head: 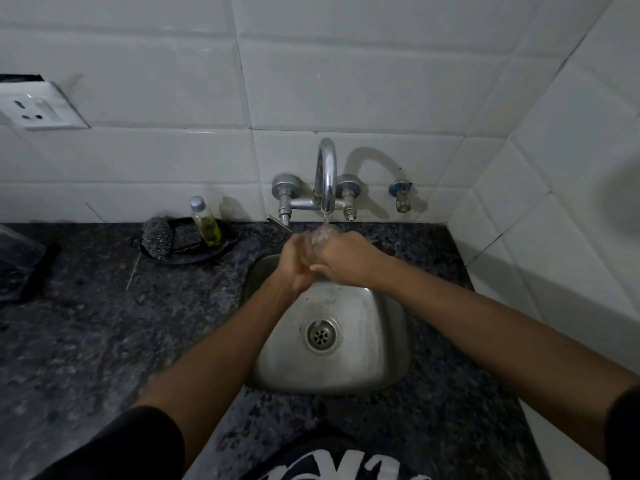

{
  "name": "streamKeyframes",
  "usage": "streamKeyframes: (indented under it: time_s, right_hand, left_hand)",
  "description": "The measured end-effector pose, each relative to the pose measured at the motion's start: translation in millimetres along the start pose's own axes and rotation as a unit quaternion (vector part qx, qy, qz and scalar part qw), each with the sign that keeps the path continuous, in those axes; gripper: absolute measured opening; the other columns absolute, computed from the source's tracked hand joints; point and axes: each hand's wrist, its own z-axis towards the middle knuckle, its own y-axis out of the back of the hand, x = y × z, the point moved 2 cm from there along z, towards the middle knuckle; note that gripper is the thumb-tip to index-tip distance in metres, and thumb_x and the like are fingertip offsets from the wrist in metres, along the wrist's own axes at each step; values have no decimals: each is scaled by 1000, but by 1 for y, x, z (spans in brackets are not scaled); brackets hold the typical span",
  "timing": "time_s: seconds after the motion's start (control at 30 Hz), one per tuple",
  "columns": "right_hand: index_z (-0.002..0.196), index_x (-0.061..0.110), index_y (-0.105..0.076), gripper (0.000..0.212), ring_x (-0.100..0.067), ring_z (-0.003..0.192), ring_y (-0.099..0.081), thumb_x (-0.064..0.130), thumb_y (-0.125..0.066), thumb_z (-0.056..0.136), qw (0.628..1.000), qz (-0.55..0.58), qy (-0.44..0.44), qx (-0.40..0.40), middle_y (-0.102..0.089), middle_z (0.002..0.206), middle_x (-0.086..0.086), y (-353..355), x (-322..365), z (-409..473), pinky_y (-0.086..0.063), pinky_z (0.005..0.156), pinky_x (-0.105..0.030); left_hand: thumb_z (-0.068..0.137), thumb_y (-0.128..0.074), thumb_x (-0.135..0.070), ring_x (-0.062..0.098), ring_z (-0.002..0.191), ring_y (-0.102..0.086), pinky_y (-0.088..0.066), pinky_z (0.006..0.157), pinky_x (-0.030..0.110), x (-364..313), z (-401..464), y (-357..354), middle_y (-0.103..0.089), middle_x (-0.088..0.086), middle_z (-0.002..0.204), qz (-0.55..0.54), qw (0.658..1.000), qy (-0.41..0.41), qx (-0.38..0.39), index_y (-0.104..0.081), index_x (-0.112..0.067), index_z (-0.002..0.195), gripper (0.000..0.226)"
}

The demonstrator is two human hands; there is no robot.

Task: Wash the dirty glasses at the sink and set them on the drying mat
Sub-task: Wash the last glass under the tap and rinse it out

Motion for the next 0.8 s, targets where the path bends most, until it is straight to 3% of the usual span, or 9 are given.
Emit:
streamKeyframes:
  time_s: [0.13, 0.2, 0.27, 0.33, 0.43, 0.5, 0.6, 0.67, 0.8]
  right_hand:
    - [131, 23, -67, 33, -19, 135, -54, 17, -63, 99, 994, -64, 88, 8, -62, 142, 3, 5, 0, -9, -42, 102, -36]
    - [134, 16, -65, 38, -23, 134, -55, 13, -67, 96, 998, -30, 33, 35, -60, 144, -3, -1, 0, -9, -46, 100, -39]
    - [135, 10, -60, 40, -27, 127, -58, 27, -67, 99, 998, 3, -25, 59, -59, 139, -9, -2, 1, -5, -52, 96, -42]
    - [131, 12, -63, 39, -26, 120, -61, 31, -68, 98, 998, 7, -26, 53, -62, 133, -8, -4, 3, -4, -57, 92, -44]
    - [119, 18, -71, 29, -22, 122, -64, 10, -66, 92, 995, -54, 71, 31, -69, 129, -2, -9, 7, -8, -52, 97, -39]
    - [126, 19, -68, 33, -21, 131, -57, 8, -59, 96, 992, -79, 89, 42, -65, 136, -2, -10, 11, -10, -45, 104, -39]
    - [137, 13, -61, 38, -26, 133, -55, 14, -62, 99, 997, -43, 12, 67, -57, 146, -8, -3, 12, -5, -48, 104, -42]
    - [135, 9, -63, 37, -29, 124, -61, 20, -66, 100, 998, -8, -20, 59, -61, 140, -12, 5, 11, -2, -53, 96, -44]
    - [131, 17, -66, 31, -23, 130, -55, 14, -61, 100, 995, -65, 58, 51, -63, 138, -4, 10, 4, -6, -42, 102, -40]
  left_hand:
    - [108, -38, -31, 24, 73, -73, -60, 63, 30, -9, -3, -3, -74, 13, 86, 55, 998, 30, -3, -75, -1, 93, 50]
    - [109, -31, -30, 25, 75, -72, -58, 66, 32, -9, -4, -8, -73, 15, 84, 46, 999, 7, -17, -71, 1, 92, 53]
    - [107, -27, -37, 28, 86, -71, -55, 73, 37, -5, -4, -5, -73, 18, 96, 34, 999, -16, -28, -70, 1, 104, 58]
    - [106, -26, -43, 30, 89, -72, -56, 76, 39, -1, -7, -1, -74, 20, 101, 18, 999, -9, -40, -70, 0, 109, 61]
    - [109, -33, -38, 25, 78, -64, -52, 72, 37, 0, -7, 3, -70, 13, 84, 64, 996, 24, -61, -64, -9, 97, 44]
    - [110, -37, -31, 23, 70, -63, -53, 65, 33, -2, -9, 1, -69, 8, 70, 91, 994, 17, -63, -60, -11, 93, 35]
    - [108, -34, -33, 27, 79, -71, -57, 73, 36, 2, -9, 0, -73, 16, 89, 14, 1000, 5, -16, -67, -1, 106, 46]
    - [107, -32, -35, 25, 73, -70, -56, 62, 31, 4, -9, 1, -72, 17, 91, -22, 1000, -2, 6, -68, 0, 107, 51]
    - [105, -44, -45, 26, 82, -74, -63, 67, 36, -5, -8, 3, -76, 13, 99, 62, 997, 34, -15, -76, -7, 107, 50]
